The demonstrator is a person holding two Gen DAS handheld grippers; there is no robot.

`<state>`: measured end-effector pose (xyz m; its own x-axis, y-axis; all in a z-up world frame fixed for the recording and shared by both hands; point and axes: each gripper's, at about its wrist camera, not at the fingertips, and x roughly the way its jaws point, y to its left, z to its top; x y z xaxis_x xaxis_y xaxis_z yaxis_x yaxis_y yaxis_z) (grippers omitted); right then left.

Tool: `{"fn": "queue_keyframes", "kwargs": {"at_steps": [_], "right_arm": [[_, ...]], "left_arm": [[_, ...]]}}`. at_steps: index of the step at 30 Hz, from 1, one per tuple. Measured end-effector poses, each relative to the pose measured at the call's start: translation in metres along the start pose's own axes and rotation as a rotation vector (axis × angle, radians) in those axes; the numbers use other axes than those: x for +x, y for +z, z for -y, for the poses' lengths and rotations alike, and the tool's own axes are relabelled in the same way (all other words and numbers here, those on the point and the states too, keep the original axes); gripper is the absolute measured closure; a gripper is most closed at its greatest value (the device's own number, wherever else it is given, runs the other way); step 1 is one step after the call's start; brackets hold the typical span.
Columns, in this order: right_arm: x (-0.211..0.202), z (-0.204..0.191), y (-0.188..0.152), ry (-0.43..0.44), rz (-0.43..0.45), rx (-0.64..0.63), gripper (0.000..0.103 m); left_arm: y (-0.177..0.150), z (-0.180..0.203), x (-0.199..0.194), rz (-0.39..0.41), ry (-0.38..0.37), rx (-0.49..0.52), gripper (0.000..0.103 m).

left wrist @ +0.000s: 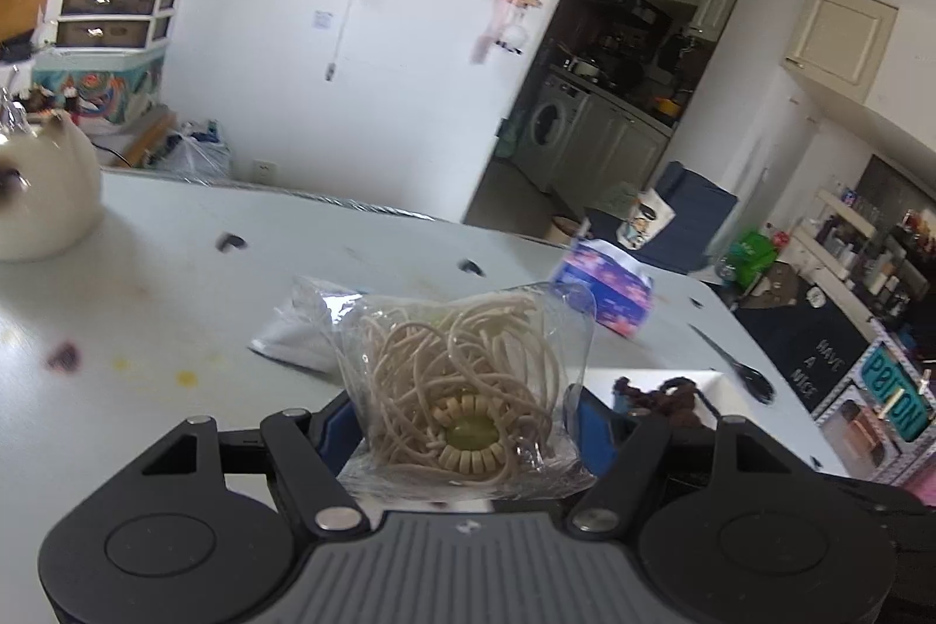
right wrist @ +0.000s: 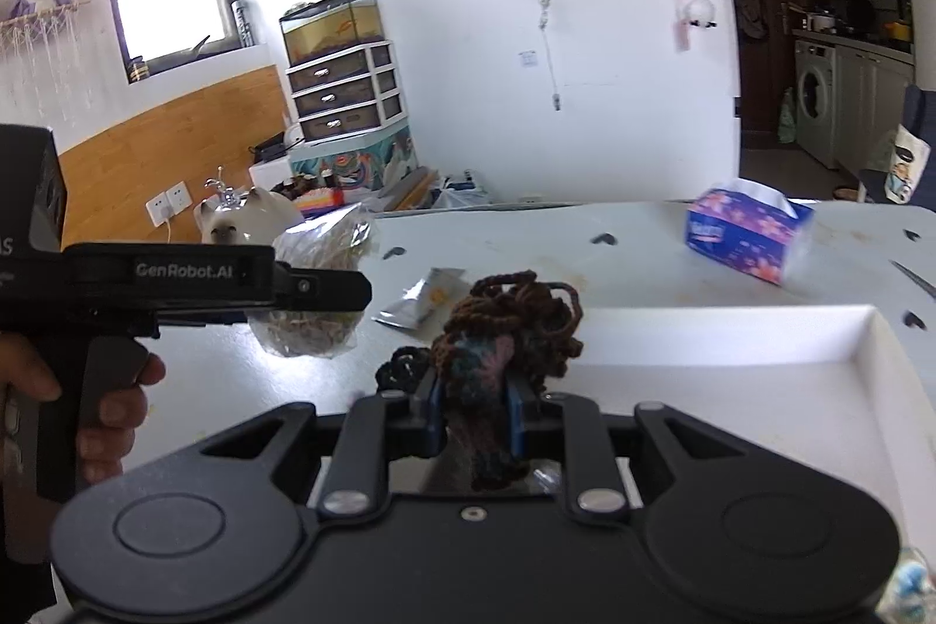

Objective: Organize soft objects
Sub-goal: 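Grasp the beige cord bag with the left tool while the right tool grasps the crocheted bag, then lower the cord bag into the box while the right tool drops the crocheted bag beside it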

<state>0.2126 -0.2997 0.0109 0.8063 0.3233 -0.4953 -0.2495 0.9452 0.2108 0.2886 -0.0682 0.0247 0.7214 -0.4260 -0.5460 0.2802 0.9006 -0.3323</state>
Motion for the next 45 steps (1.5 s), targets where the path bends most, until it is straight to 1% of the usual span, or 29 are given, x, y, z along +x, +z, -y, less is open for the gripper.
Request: {"fn": "queue_keyframes", "kwargs": {"at_steps": [8,14,19,25,30,34,40,43,45], "right_arm": [[-0.045,0.033,-0.030,-0.017,0.028,0.039,0.081],[-0.083,0.056,-0.044,-0.047,0.063,0.074,0.081],[-0.110,0.077,-0.050,-0.090,0.102,0.101,0.081],[-0.135,0.101,-0.058,-0.146,0.137,0.137,0.081],[-0.146,0.122,-0.061,-0.182,0.152,0.169,0.081],[-0.150,0.135,-0.064,-0.202,0.155,0.186,0.081],[-0.149,0.148,-0.069,-0.220,0.145,0.204,0.081],[-0.148,0.152,-0.069,-0.222,0.137,0.207,0.081],[-0.148,0.154,-0.068,-0.219,0.136,0.211,0.081]], "left_arm": [[-0.038,0.048,-0.002,-0.012,-0.010,0.005,0.030],[-0.047,0.084,-0.009,-0.006,-0.021,0.034,0.030],[-0.053,0.121,-0.008,-0.001,-0.067,0.078,0.030],[-0.058,0.157,0.009,-0.030,-0.124,0.089,0.030],[-0.056,0.180,0.033,-0.074,-0.170,0.087,0.030],[-0.051,0.193,0.064,-0.141,-0.190,0.080,0.030],[-0.044,0.206,0.124,-0.255,-0.172,0.029,0.030],[-0.044,0.212,0.151,-0.283,-0.158,0.021,0.030],[-0.043,0.214,0.167,-0.285,-0.145,0.004,0.030]]}}
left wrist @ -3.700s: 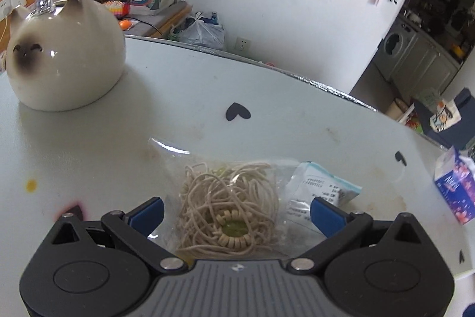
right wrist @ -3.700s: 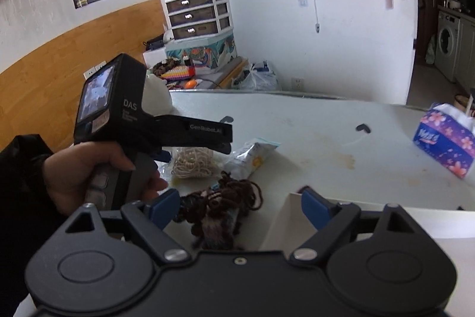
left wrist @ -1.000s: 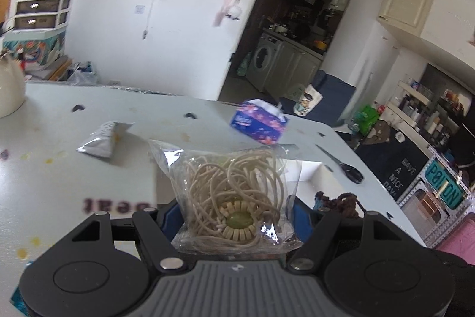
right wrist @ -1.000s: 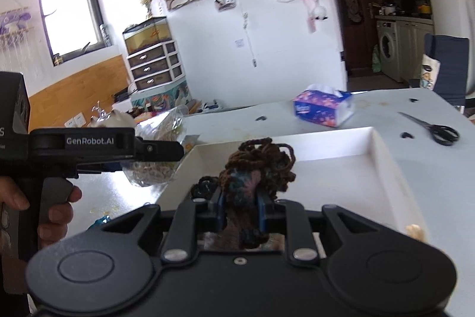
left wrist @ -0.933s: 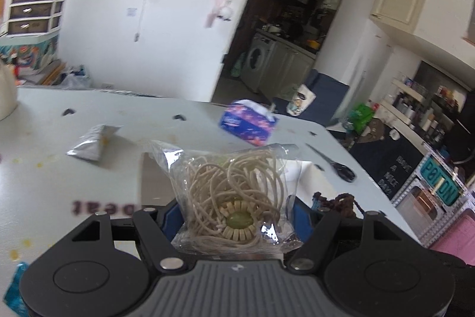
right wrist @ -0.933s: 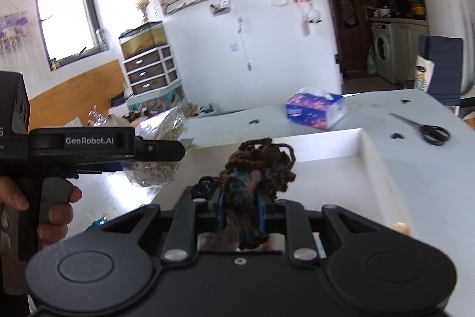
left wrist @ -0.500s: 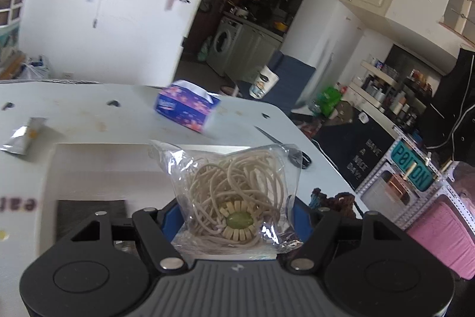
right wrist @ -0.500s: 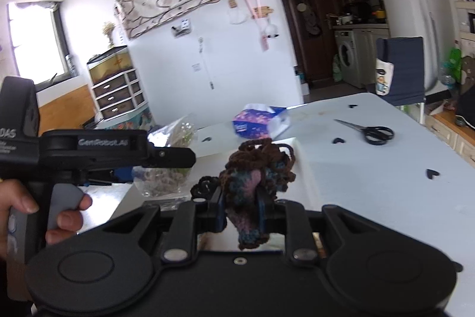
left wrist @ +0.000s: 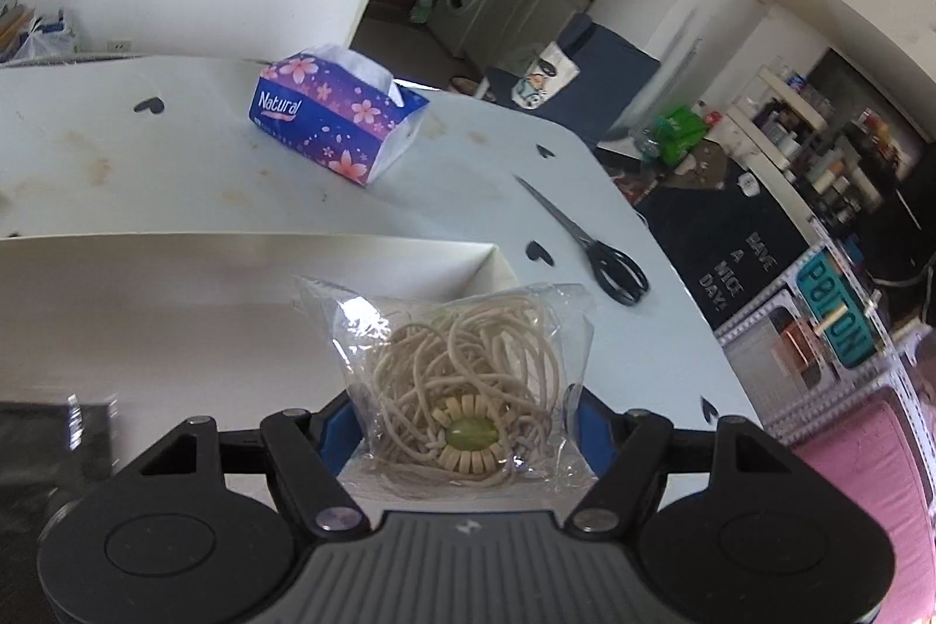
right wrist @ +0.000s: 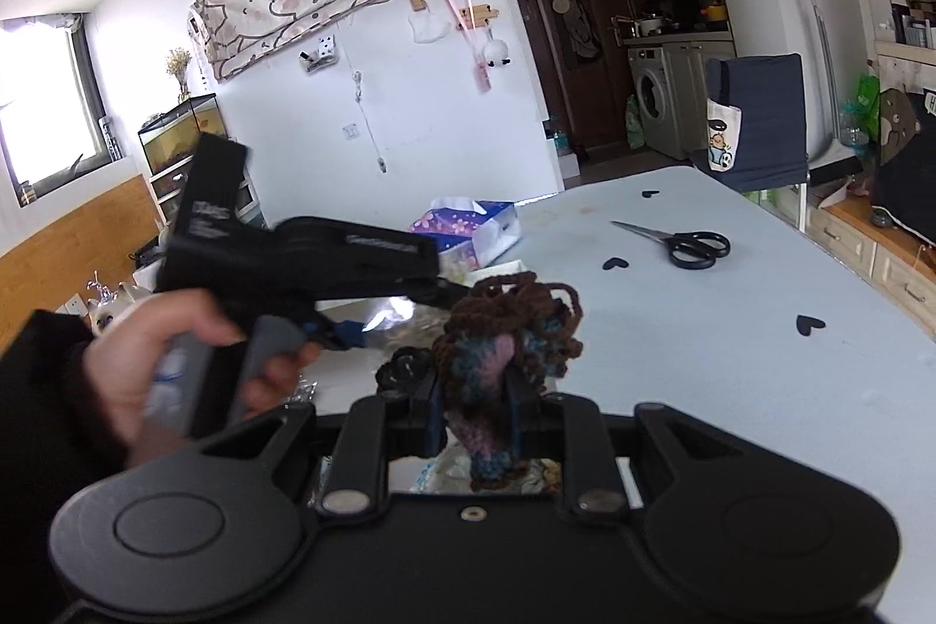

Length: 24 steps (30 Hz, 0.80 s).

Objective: Organize soft objects
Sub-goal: 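Lower the cord bag into the box while the right tool drops the crocheted bag beside it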

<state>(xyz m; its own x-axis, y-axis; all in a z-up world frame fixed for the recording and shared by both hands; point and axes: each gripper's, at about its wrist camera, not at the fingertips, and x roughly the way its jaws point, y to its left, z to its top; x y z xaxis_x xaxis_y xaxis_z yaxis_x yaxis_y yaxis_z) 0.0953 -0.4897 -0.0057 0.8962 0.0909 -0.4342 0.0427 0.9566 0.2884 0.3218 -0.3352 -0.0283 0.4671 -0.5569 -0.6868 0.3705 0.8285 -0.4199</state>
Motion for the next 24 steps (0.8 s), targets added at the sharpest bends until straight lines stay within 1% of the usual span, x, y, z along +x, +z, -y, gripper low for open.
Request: {"fn": "queue_keyframes", "kwargs": {"at_steps": [5,7,9,10,11,12,14,17,18,19,20,21,22,23,24], "right_arm": [[0.009,0.001,0.005,0.034,-0.012,0.007,0.081],[0.017,-0.002,0.006,0.046,-0.023,-0.003,0.081],[0.025,-0.004,0.007,0.057,-0.039,-0.004,0.081],[0.029,-0.005,0.007,0.065,-0.048,-0.001,0.081],[0.034,-0.005,0.007,0.076,-0.056,0.005,0.081],[0.038,-0.005,0.007,0.088,-0.066,0.011,0.081],[0.047,-0.007,0.007,0.110,-0.083,0.011,0.081],[0.064,-0.009,0.007,0.115,-0.109,0.008,0.079],[0.070,-0.009,0.006,0.111,-0.121,0.010,0.077],[0.076,-0.009,0.005,0.098,-0.137,0.017,0.070],[0.079,-0.009,0.004,0.078,-0.149,0.023,0.058],[0.079,-0.009,0.003,0.061,-0.149,0.019,0.051],[0.075,-0.011,0.002,0.055,-0.130,0.003,0.040],[0.071,-0.013,0.000,0.058,-0.104,-0.018,0.037],[0.066,-0.016,-0.001,0.061,-0.087,-0.039,0.037]], "left_arm": [[0.012,-0.006,0.033,-0.036,0.016,-0.005,0.030],[0.013,-0.012,0.046,-0.062,0.025,-0.016,0.027],[0.013,-0.019,0.054,-0.058,0.027,-0.042,0.020],[0.012,-0.021,0.055,-0.044,0.018,-0.052,0.016],[0.013,-0.023,0.055,-0.041,0.012,-0.069,0.010],[0.013,-0.025,0.053,-0.046,0.006,-0.093,0.008],[0.015,-0.028,0.048,-0.067,-0.010,-0.128,0.008],[0.018,-0.028,0.033,-0.067,-0.015,-0.104,0.008],[0.018,-0.028,0.027,-0.062,-0.014,-0.094,0.008],[0.018,-0.028,0.022,-0.057,-0.015,-0.088,0.008],[0.017,-0.028,0.016,-0.051,-0.019,-0.081,0.008],[0.017,-0.028,0.011,-0.047,-0.023,-0.071,0.008],[0.016,-0.027,0.008,-0.043,-0.023,-0.055,0.008],[0.014,-0.026,0.004,-0.040,-0.021,-0.034,0.008],[0.012,-0.025,0.000,-0.035,-0.016,-0.012,0.008]]}}
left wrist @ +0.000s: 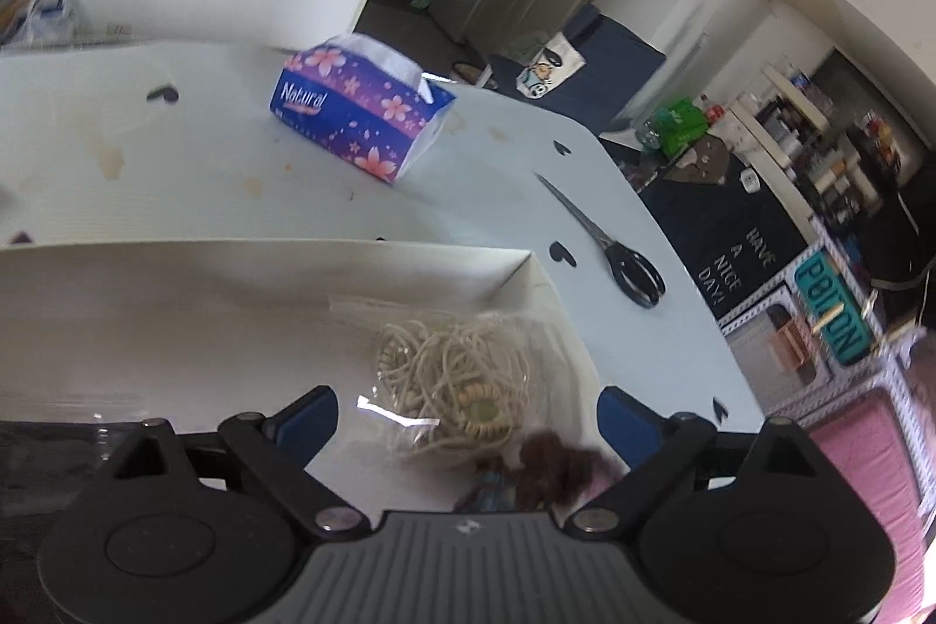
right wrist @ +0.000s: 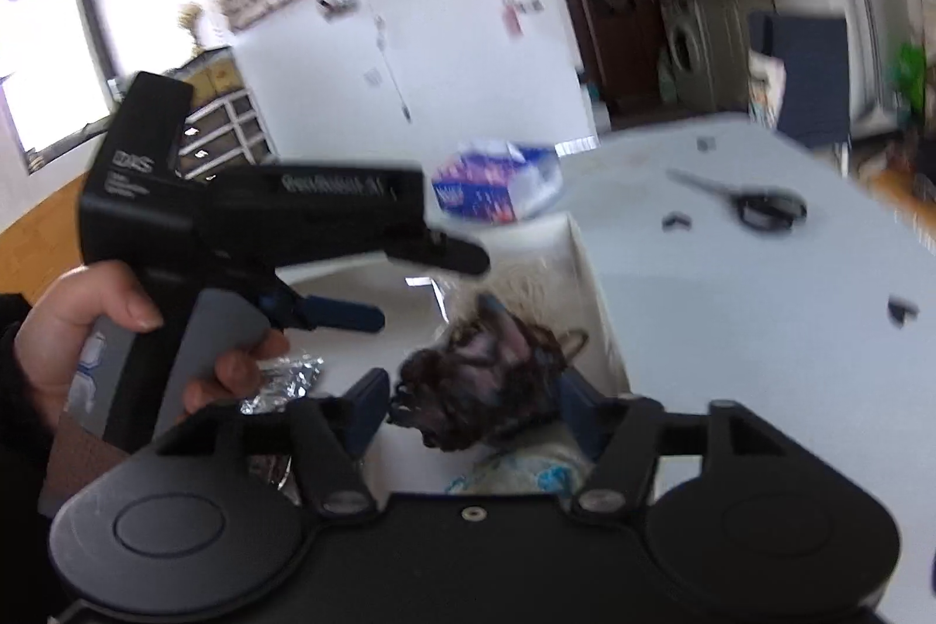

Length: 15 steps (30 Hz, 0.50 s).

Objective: Organize soft objects
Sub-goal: 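Lower the cord bag into the box while the right tool drops the crocheted bag beside it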

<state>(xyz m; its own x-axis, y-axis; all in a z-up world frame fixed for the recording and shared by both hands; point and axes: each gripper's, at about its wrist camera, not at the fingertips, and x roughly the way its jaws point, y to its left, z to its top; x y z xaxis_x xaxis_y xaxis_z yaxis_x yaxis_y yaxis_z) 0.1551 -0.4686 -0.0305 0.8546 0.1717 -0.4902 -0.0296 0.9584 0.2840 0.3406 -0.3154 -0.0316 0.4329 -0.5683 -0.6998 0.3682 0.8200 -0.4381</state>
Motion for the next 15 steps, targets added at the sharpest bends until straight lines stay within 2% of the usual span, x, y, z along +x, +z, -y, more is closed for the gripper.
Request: {"fn": "queue_keyframes", "kwargs": {"at_steps": [3,15], "right_arm": [[-0.006,-0.003,-0.001,-0.019,0.002,-0.018,0.037],[-0.024,-0.004,-0.007,-0.071,-0.013,-0.019,0.037]], "left_arm": [[-0.007,0.002,-0.006,0.004,0.011,0.032,0.008],[-0.031,-0.003,-0.020,-0.014,-0.005,0.029,0.008]]}}
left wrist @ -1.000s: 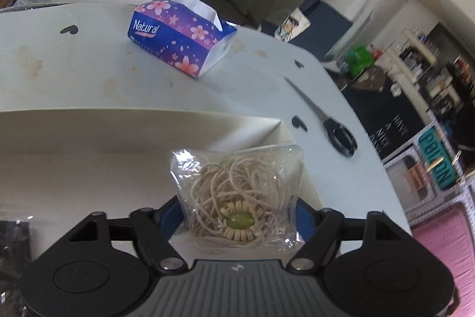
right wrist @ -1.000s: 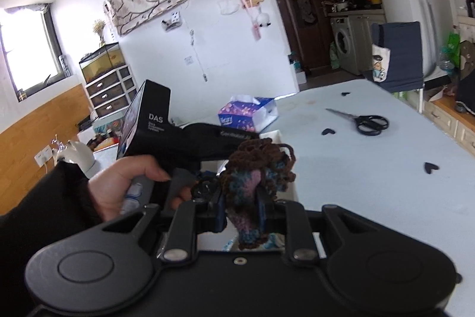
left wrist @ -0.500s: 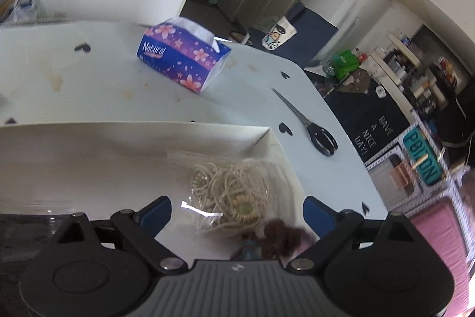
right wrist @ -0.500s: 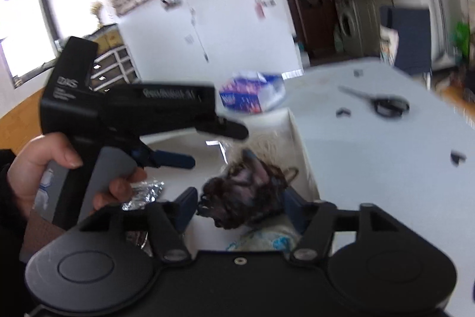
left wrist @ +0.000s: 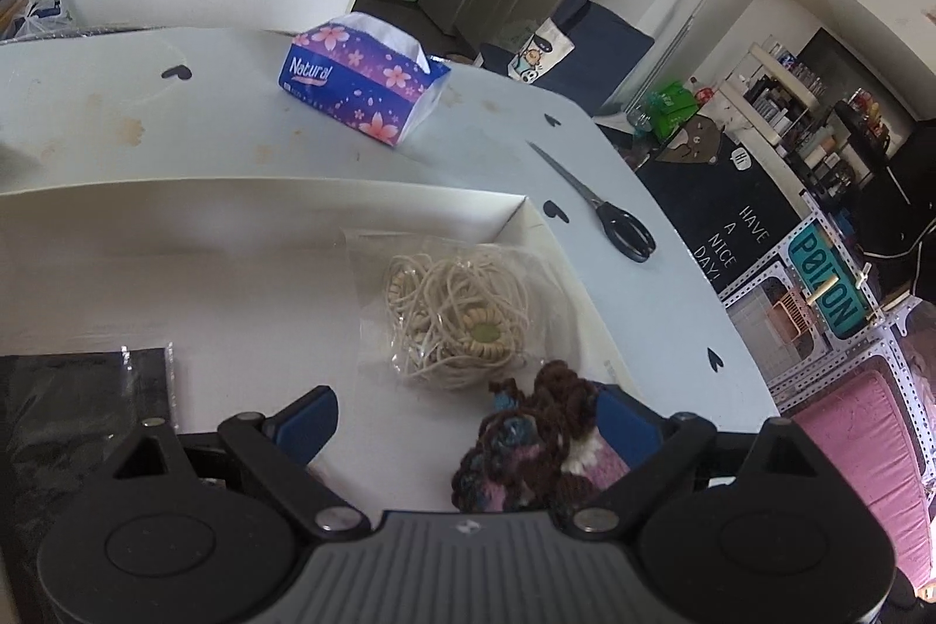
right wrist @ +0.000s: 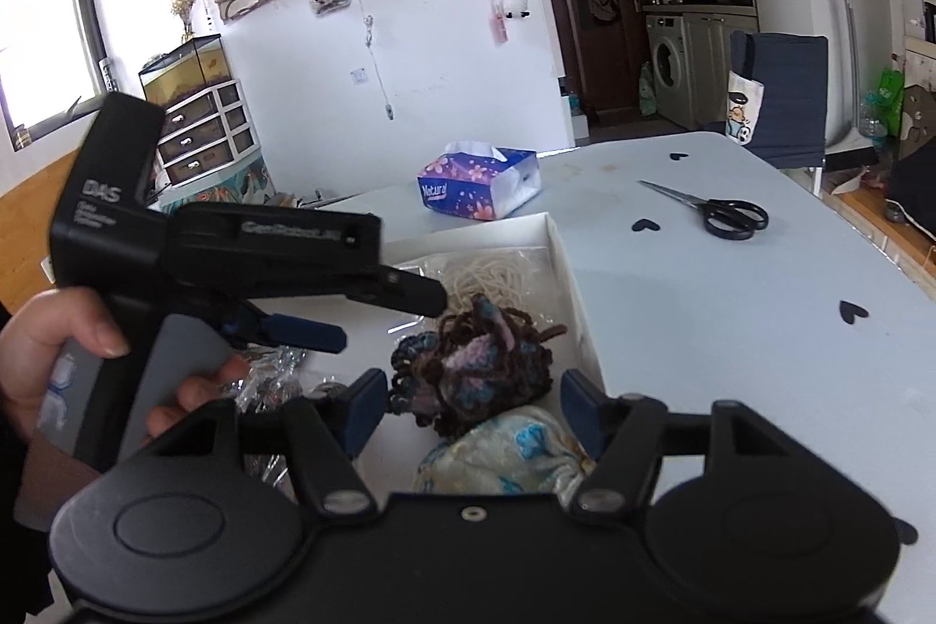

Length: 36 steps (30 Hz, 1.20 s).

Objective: Organize soft objects
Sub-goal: 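Lower the cord bag into the box while the right tool drops the crocheted bag beside it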

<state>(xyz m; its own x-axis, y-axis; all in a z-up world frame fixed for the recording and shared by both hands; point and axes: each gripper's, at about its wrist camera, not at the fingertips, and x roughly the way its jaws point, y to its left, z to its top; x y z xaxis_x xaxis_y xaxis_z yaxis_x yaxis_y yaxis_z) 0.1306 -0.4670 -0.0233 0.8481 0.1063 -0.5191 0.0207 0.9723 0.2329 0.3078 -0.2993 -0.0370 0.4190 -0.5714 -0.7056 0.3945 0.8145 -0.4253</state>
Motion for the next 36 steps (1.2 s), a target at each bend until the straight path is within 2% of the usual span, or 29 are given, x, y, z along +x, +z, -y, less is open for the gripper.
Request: {"fn": "queue_keyframes", "kwargs": {"at_steps": [6,13,21,29,36], "right_arm": [[-0.012,-0.006,0.001,-0.015,0.019,-0.004,0.036],[-0.030,-0.015,-0.002,-0.029,0.040,-0.020,0.034],[-0.047,-0.023,-0.009,-0.043,0.044,-0.030,0.030],[-0.068,-0.029,-0.016,-0.078,0.072,-0.053,0.019],[-0.076,-0.038,-0.024,-0.121,0.094,-0.099,0.002]], "left_arm": [[-0.008,0.004,-0.028,0.043,-0.004,0.024,0.008],[-0.020,0.008,-0.063,0.114,0.052,0.083,0.004],[-0.043,0.003,-0.099,0.188,0.087,0.098,0.001],[-0.074,-0.012,-0.134,0.254,0.125,0.089,0.000],[-0.102,-0.013,-0.155,0.332,0.230,0.194,0.000]]}}
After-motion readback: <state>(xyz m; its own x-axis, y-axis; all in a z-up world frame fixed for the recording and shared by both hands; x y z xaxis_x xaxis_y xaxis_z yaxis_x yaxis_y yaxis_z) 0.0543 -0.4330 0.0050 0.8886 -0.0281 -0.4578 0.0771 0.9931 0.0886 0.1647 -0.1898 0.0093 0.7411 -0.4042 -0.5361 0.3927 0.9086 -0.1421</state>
